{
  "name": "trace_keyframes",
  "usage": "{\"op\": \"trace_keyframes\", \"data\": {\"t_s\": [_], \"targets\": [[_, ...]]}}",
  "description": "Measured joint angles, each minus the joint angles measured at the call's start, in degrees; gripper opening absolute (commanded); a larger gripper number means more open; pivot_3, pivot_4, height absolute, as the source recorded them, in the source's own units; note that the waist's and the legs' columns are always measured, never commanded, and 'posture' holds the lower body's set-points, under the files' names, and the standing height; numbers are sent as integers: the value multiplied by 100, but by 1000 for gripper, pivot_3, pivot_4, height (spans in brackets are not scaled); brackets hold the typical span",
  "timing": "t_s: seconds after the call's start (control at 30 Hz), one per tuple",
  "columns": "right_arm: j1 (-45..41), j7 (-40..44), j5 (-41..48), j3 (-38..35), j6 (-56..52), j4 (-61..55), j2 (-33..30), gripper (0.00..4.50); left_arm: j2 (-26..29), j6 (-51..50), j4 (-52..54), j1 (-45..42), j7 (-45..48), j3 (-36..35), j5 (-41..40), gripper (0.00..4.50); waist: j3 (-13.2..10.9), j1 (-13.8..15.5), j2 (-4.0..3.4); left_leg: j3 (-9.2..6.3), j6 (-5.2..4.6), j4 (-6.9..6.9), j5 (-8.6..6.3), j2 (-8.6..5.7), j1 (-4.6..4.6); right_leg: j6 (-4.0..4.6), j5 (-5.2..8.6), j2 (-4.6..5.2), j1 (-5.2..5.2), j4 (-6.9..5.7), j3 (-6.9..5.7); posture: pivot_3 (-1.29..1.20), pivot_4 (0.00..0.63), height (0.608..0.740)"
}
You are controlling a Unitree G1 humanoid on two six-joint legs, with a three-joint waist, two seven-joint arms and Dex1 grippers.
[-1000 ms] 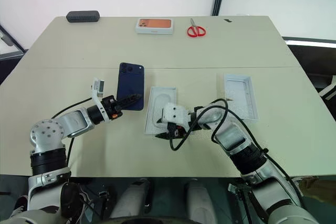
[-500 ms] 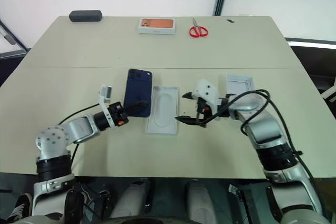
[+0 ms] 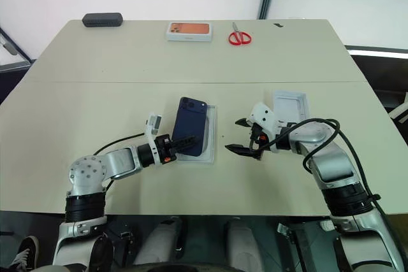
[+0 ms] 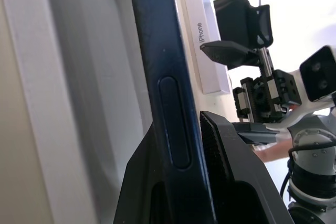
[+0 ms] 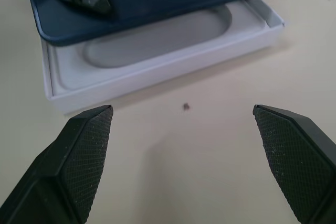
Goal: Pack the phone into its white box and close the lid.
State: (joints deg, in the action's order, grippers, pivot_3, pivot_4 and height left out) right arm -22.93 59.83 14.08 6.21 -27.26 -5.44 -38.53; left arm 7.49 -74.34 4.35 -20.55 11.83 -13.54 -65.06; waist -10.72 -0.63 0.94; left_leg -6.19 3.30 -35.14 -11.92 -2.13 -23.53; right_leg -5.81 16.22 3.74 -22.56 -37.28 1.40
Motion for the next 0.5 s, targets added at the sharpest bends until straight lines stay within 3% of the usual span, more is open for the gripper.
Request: {"op": "trace_keyframes", "data": {"t_s": [0.07, 0.1, 0.17, 0.3, 0.5], "targets": [[-66, -24, -34, 6, 50, 12, -1, 4465, -16, 2, 1, -13, 0, 80, 20, 702, 0, 0, 0, -1, 0, 0, 0, 0, 0, 0, 0, -1, 0, 1, -1, 0, 150, 740], [-78, -37, -46, 6, 89, 29, -1, 4500, -16, 6, 1, -14, 0, 107, 39, 1340, 0, 0, 0, -1, 0, 1, 0, 0, 0, 0, 0, -1, 0, 1, -1, 0, 150, 740], [-77, -41, -71, 13, 156, 75, -3, 4500, -7, 35, 1, -40, 1, 111, 79, 2033, 0, -1, 0, -1, 0, 1, 0, 0, 0, 0, 0, -1, 0, 1, -1, 0, 150, 740], [-72, -38, -203, 39, 280, 212, -30, 4500, 78, 118, 131, -124, 85, 172, 96, 4148, 0, -2, 0, 0, 0, 0, 0, 0, 1, 0, 0, -2, 3, 1, -1, 0, 150, 740], [-74, -30, -251, 103, 351, 248, -27, 4500, 252, 88, 249, -166, 100, 206, 80, 4148, 0, -11, -1, -1, 0, 1, 0, 2, 3, 0, 0, -4, 2, 1, 0, 0, 150, 740]]}}
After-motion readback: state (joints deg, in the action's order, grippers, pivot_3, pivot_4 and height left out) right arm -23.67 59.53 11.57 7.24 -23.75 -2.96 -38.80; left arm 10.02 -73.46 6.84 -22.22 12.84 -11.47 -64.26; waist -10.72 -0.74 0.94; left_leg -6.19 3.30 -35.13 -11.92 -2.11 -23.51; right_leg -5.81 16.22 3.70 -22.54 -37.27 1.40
